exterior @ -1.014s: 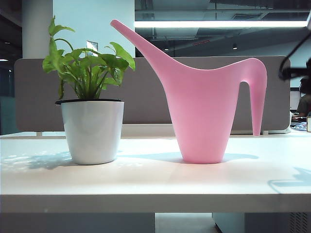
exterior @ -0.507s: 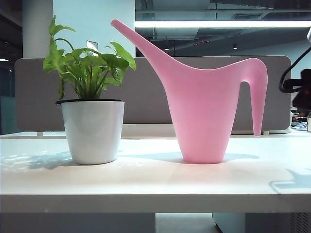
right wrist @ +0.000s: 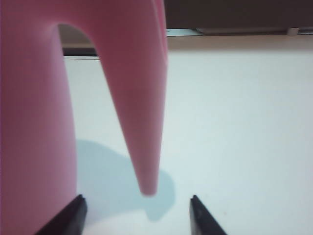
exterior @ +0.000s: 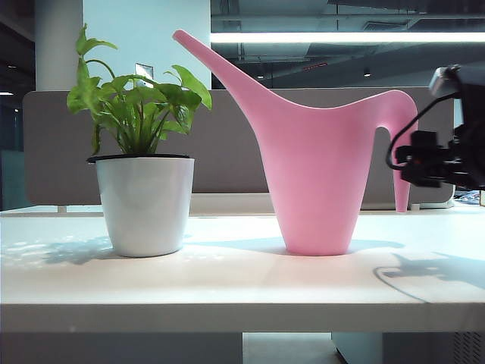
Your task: Pick up the watering can from the table, water the potted plant, and put the can back.
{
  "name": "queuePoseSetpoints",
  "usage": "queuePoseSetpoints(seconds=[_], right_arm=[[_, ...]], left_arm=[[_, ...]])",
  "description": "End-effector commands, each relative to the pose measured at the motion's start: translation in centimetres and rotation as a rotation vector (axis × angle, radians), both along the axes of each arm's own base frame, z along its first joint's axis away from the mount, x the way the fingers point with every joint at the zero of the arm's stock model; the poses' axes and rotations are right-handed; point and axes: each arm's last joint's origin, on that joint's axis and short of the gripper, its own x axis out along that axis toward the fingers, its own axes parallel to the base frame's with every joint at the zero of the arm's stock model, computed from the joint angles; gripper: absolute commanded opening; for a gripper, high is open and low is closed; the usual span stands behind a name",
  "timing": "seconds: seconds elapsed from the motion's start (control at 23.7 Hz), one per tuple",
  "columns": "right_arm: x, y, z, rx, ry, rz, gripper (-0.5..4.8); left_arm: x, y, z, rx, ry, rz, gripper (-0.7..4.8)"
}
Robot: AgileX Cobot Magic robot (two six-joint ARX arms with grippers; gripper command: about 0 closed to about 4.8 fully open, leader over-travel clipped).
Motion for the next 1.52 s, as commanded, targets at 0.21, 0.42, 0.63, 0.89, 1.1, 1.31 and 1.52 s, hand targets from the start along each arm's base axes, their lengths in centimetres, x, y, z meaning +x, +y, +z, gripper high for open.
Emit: queuePoseSetpoints(seconds=[0.21,0.42,0.63,0.89,1.1,1.31,1.52], right_arm=[[3.6,0.6,1.3,0.013,-0.081,0.004,3.28],[5.6,1.0,1.7,0.016,-0.102,0.004,3.28],[7.0,1.3,1.9,0.019,-0.120,0.003,3.28],[7.7,1.3,2.7,0.024,-0.150,0.001,3.13],[7.9,1.3,3.1,0.026,-0.163,0.000,1.38],[7.9,1.3,3.0,0.028,-0.162,0.019,1.39],[8.0,1.1,3.1,0.021,-0.165,0.028,1.44]], left_arm=[[0.0,0.0,0.2,-0.009,-0.010,0.001,0.03],[0.0,0.0,0.2,-0.009,-0.010,0.001,0.03],[0.0,0.0,0.2,-0.009,-0.010,0.001,0.03],[0.0,0.0,0.2,-0.009,-0.010,0.001,0.03],[0.0,0.0,0.2,-0.009,-0.009,0.000,0.03],[0.0,0.0,0.2,-0.009,-0.010,0.001,0.03],[0.0,0.0,0.2,-0.009,-0.010,0.001,0.03]])
